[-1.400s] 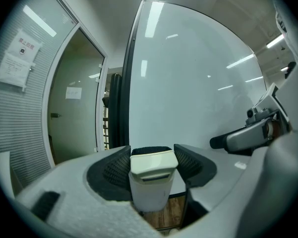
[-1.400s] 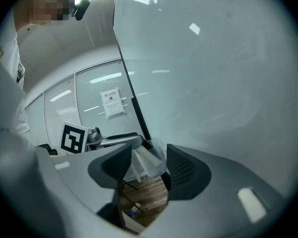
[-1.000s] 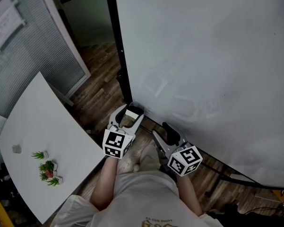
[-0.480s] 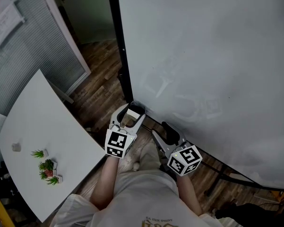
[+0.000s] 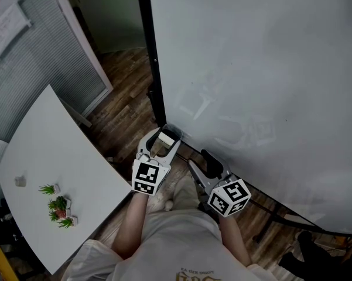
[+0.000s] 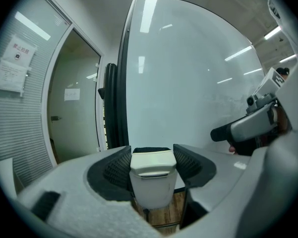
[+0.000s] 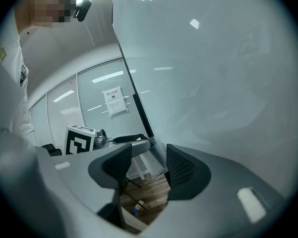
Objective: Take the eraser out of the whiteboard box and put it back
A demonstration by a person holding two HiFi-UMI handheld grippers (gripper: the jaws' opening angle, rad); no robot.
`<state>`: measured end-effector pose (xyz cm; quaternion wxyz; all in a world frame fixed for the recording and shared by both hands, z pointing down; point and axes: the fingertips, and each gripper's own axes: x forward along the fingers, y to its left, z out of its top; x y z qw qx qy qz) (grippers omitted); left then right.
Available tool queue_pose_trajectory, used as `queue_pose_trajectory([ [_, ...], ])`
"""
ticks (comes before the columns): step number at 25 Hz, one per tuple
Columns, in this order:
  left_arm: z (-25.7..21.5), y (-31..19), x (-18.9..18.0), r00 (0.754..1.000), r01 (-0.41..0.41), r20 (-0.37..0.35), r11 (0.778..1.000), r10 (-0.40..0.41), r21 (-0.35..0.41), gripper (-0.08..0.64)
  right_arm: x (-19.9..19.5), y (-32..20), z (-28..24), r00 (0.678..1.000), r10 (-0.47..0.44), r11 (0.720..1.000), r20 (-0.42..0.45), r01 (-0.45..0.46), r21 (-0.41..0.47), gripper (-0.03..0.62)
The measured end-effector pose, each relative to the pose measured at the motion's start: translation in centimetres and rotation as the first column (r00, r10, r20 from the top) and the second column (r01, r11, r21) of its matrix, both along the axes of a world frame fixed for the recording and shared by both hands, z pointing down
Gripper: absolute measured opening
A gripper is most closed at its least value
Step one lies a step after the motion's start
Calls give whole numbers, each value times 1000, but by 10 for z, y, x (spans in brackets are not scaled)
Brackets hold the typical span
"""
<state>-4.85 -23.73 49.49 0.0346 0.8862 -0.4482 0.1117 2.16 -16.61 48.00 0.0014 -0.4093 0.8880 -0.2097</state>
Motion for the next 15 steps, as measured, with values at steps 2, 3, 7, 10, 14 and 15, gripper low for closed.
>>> queue_pose_trajectory([
  [2, -1, 1, 0, 1000, 0, 3, 1000, 0, 0, 261, -1, 1, -1, 1000, 0, 1000, -4, 0, 3, 221],
  [3, -2, 1, 0, 1000, 1, 2, 1000, -1, 2, 261, -1, 1, -2, 1000, 0, 1000, -6, 0, 5, 221],
  [7, -10, 5, -1, 1000, -2, -10, 1000, 2, 18, 261, 0, 2, -6, 1000, 6, 1000, -16, -6, 19, 221],
  [10, -16, 8, -2, 1000, -1, -20, 1000, 2, 29, 261, 1, 3, -9, 1000, 12, 999, -19, -12, 30, 221],
  [14, -22, 14, -4, 1000, -1, -26, 999, 2, 40, 259, 4, 6, -13, 999, 22, 999, -23, -21, 48, 221],
  [15, -23, 16, -4, 1000, 0, -30, 999, 2, 42, 259, 5, 7, -14, 999, 24, 998, -25, -22, 52, 221],
])
